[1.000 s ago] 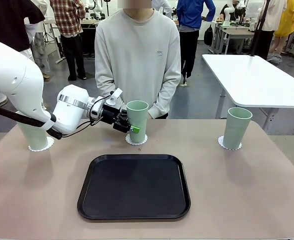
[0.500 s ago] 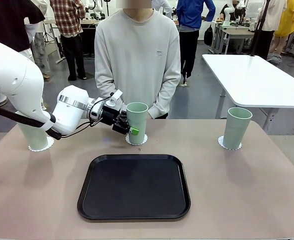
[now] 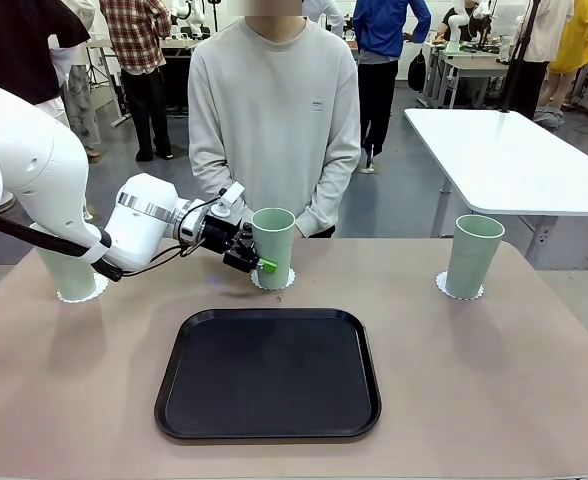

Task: Place coasters on the table and set cups on them.
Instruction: Take one Reusable plastic cup from the Flat Tray and place it on a coaster set by the human.

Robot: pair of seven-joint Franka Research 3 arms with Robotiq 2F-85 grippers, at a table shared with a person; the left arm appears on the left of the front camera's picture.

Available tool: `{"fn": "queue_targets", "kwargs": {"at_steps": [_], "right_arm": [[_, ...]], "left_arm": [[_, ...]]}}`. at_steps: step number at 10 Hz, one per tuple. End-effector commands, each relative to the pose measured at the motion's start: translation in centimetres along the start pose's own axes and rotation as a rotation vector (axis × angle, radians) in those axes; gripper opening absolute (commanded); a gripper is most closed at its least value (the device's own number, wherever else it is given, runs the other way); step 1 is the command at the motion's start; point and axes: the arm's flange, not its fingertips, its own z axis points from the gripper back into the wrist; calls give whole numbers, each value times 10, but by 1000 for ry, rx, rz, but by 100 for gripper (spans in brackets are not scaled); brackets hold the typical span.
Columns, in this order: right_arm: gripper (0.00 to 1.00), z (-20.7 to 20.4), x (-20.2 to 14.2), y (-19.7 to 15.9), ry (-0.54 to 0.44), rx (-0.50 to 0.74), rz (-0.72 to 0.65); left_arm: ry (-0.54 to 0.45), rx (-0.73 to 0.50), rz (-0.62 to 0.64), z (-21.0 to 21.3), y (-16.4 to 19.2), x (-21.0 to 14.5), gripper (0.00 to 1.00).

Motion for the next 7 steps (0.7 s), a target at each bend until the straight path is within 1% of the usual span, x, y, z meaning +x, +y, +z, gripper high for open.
{"fn": "queue_targets", "kwargs": {"at_steps": [1, 7], "right_arm": [[100, 1, 0, 0, 17, -5, -4], [100, 1, 0, 0, 17, -5, -4]], "left_arm": [[0, -23, -40, 2, -1, 3, 100], [19, -24, -37, 8, -1, 7, 100]]}}
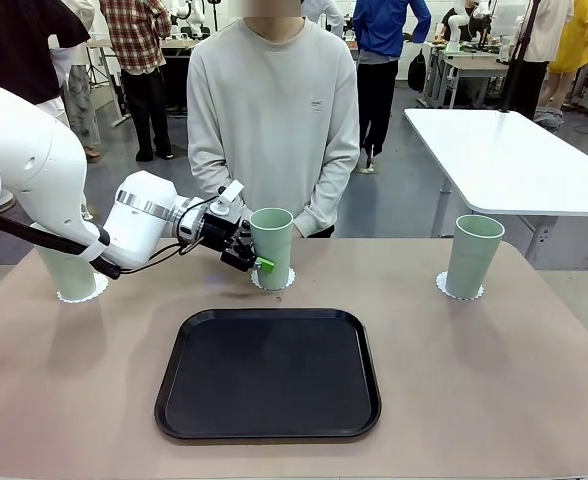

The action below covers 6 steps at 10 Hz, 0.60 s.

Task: Place coasters on the table and set cups on them.
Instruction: Take one Reusable plastic cup from the Flat Tray and place it on a coaster set by the human.

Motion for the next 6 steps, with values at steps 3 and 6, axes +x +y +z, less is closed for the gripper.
{"fn": "queue_targets", "kwargs": {"at_steps": [3, 6], "right_arm": [[100, 1, 0, 0, 16, -5, -4], [100, 1, 0, 0, 16, -5, -4]], "left_arm": [[18, -26, -15, 5, -1, 3, 100], [40, -30, -6, 6, 2, 0, 100]]}}
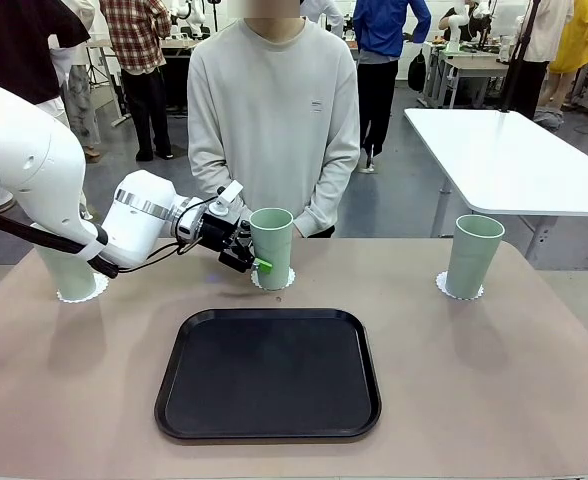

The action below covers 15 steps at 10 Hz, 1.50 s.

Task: Place coasters on the table and set cups on them.
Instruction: Take one Reusable plastic cup from the Flat Tray and place it on a coaster set by the human.

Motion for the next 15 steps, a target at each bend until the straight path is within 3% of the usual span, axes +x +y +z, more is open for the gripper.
{"fn": "queue_targets", "kwargs": {"at_steps": [1, 15], "right_arm": [[100, 1, 0, 0, 16, -5, -4], [100, 1, 0, 0, 16, -5, -4]], "left_arm": [[26, -21, 2, 4, 4, 0, 100], [47, 4, 35, 32, 12, -5, 100]]}}
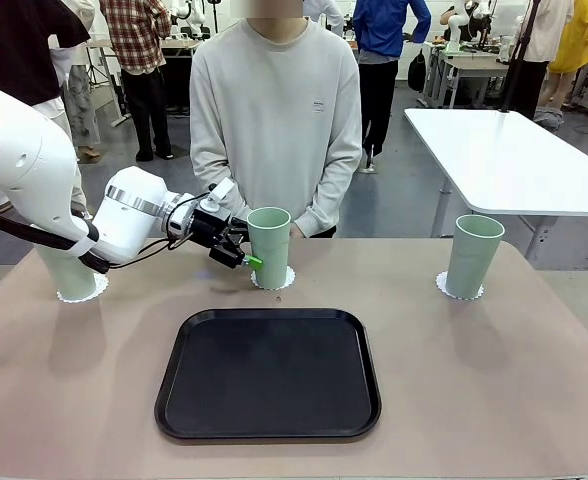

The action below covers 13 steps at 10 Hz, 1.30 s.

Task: Place coasters on the table and set cups on them.
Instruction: Take one Reusable plastic cup from the Flat Tray and place it on a coaster set by the human.

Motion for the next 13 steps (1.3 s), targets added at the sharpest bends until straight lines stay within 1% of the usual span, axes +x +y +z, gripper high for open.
{"fn": "queue_targets", "kwargs": {"at_steps": [1, 5, 7, 9, 10, 11, 12, 13], "right_arm": [[100, 2, 0, 0, 16, -5, -4], [100, 2, 0, 0, 16, -5, -4], [100, 2, 0, 0, 16, -5, -4], [100, 2, 0, 0, 16, -5, -4], [100, 2, 0, 0, 16, -5, -4], [100, 2, 0, 0, 16, -5, -4], [100, 2, 0, 0, 16, -5, -4], [100, 2, 0, 0, 16, -5, -4]], "left_arm": [[26, -16, 17, 11, 4, -2, 100], [42, -4, 28, 27, 5, -9, 100], [85, 48, 24, 43, -4, -4, 100], [228, 177, 84, 68, -37, 32, 100], [303, 287, 150, 78, -58, 61, 100], [469, 434, 234, 85, -85, 93, 100], [633, 490, 285, 92, -117, 122, 100], [768, 480, 358, 96, -140, 144, 100]]}}
